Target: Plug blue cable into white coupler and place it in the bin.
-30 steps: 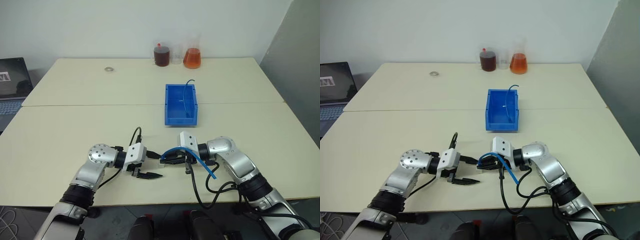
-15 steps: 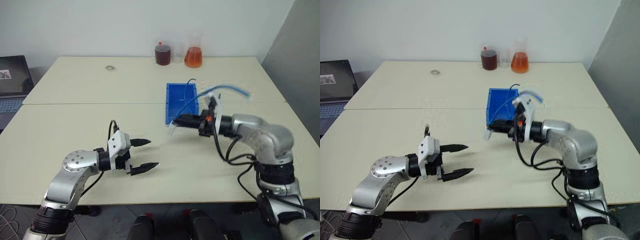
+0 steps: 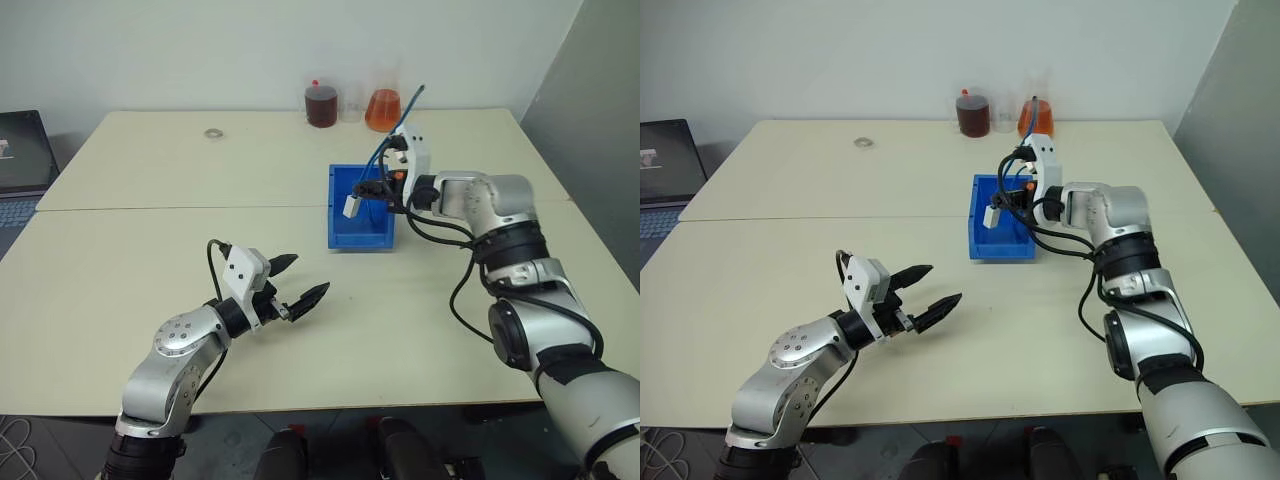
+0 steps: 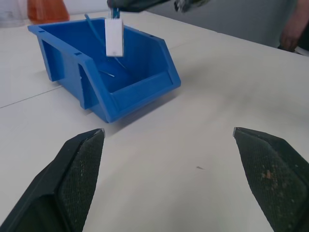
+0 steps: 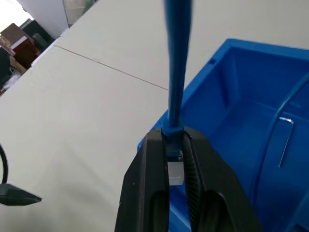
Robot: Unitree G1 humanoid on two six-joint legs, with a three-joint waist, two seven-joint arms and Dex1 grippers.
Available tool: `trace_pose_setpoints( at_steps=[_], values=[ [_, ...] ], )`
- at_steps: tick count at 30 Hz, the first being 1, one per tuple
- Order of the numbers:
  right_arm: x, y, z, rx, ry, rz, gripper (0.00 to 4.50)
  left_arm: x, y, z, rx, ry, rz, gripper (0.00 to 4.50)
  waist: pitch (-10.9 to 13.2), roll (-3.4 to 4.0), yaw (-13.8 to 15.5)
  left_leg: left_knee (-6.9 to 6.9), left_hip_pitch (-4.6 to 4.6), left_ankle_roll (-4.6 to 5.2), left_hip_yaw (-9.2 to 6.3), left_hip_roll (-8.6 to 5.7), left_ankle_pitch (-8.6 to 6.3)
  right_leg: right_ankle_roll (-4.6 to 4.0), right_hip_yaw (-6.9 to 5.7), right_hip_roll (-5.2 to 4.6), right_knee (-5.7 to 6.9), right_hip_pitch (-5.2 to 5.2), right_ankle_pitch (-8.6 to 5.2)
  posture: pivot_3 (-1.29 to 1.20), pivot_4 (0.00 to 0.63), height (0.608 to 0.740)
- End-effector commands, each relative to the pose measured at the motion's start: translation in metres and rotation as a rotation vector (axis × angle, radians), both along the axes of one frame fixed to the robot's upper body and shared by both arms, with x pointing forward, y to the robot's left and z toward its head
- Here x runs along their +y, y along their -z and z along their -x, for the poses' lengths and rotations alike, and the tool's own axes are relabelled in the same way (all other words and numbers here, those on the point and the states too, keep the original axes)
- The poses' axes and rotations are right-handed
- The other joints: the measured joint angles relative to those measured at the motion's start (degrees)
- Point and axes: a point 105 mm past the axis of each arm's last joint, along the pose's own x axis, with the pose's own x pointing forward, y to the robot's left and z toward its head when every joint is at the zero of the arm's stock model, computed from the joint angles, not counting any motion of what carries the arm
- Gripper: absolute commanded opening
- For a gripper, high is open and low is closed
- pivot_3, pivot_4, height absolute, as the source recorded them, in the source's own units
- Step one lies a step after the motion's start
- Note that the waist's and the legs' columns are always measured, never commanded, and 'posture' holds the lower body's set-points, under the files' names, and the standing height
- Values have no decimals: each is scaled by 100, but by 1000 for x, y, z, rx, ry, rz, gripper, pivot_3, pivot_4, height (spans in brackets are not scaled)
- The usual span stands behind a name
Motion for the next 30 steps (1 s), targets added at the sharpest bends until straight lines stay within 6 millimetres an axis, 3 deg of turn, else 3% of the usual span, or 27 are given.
trace_pose_setpoints(
  at_steps=[1,2,8,19,23,30],
  values=[
    [6,-18,-11,-97,-2,7,135,-1,-9,-1,-62,-21,-8,4479,0,0,14,0,-2,0,-2,0,0,0,-1,-1,-2,-1,0,0,150,740],
    [6,-16,-13,-97,2,15,135,-1,-8,0,-63,-24,-9,4479,0,0,18,-2,-4,0,0,-2,0,0,-1,-3,-2,-4,0,0,150,740],
    [1,-8,-19,-97,35,41,1876,1,-7,5,-61,-39,-10,4500,0,0,23,-1,-9,0,-2,-2,0,0,-4,-6,-5,-5,0,0,150,740],
    [3,-19,-21,-121,47,10,4418,-3,-9,3,-62,-32,1,4500,0,1,24,-1,-8,-1,-4,-1,0,-1,-6,-4,-2,-5,0,0,150,740],
    [3,-29,-23,-150,61,-2,4470,-5,-7,3,-55,-25,5,4500,0,1,27,-1,-9,-1,-4,-2,0,-1,-6,-5,-2,-5,0,0,150,740],
    [-22,-38,-27,-244,110,62,4470,5,-4,-2,-27,-101,3,4500,1,1,30,-1,-10,-1,-3,-2,0,-1,-5,-5,-3,-5,0,0,150,740]
  ],
)
